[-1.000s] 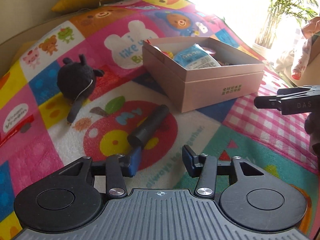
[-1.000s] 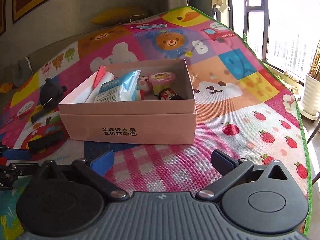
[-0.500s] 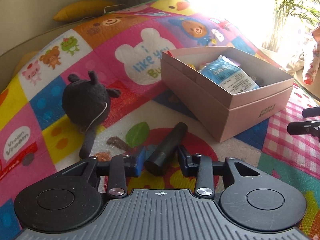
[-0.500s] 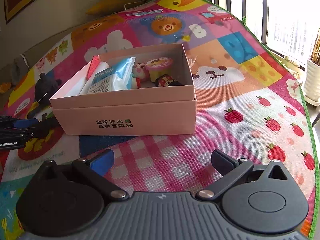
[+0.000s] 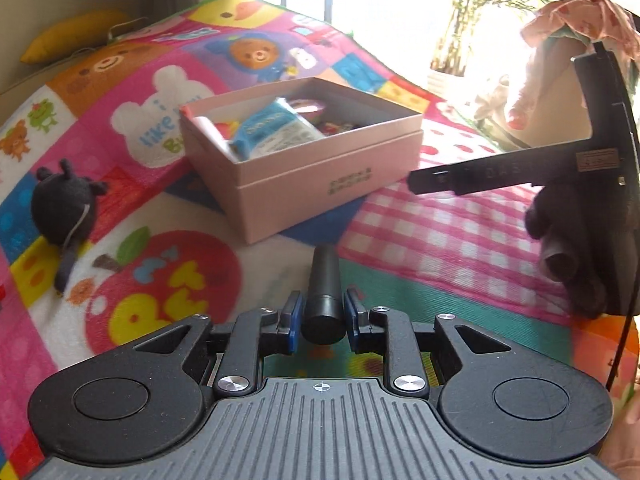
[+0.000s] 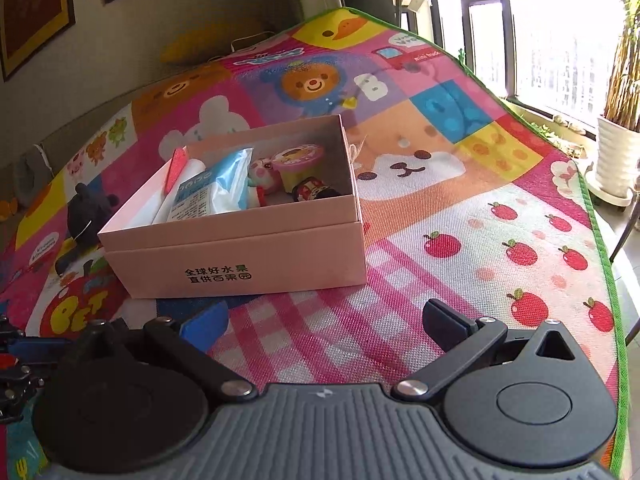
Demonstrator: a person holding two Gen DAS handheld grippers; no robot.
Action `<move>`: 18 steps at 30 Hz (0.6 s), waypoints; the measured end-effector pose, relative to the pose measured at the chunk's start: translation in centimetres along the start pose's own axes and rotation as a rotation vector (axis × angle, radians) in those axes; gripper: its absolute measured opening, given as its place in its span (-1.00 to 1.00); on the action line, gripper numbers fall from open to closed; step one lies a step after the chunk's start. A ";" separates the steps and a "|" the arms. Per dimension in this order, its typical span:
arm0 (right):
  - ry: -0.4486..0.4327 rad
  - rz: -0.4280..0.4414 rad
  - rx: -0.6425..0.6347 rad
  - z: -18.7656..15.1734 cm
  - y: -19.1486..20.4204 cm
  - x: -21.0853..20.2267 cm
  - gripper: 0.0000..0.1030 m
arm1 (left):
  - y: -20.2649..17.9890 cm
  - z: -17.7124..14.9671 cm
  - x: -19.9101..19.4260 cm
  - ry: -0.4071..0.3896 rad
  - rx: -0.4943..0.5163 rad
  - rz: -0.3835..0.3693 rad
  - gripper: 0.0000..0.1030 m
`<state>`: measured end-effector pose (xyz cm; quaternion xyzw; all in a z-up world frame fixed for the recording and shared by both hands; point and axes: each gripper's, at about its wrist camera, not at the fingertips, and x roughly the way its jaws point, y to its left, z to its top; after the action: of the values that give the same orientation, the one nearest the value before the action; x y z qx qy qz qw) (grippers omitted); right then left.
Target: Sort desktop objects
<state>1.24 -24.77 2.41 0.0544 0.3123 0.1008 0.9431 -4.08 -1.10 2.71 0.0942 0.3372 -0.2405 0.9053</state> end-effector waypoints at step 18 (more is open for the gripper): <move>0.023 -0.022 -0.068 0.1 0.6 0.2 1.00 | 4.2 2.2 1.7 -0.067 0.055 0.139 0.79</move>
<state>1.37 -24.14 2.42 0.0178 0.3203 0.1015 0.9417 0.37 1.15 3.26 0.1342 0.2927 -0.1891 0.9277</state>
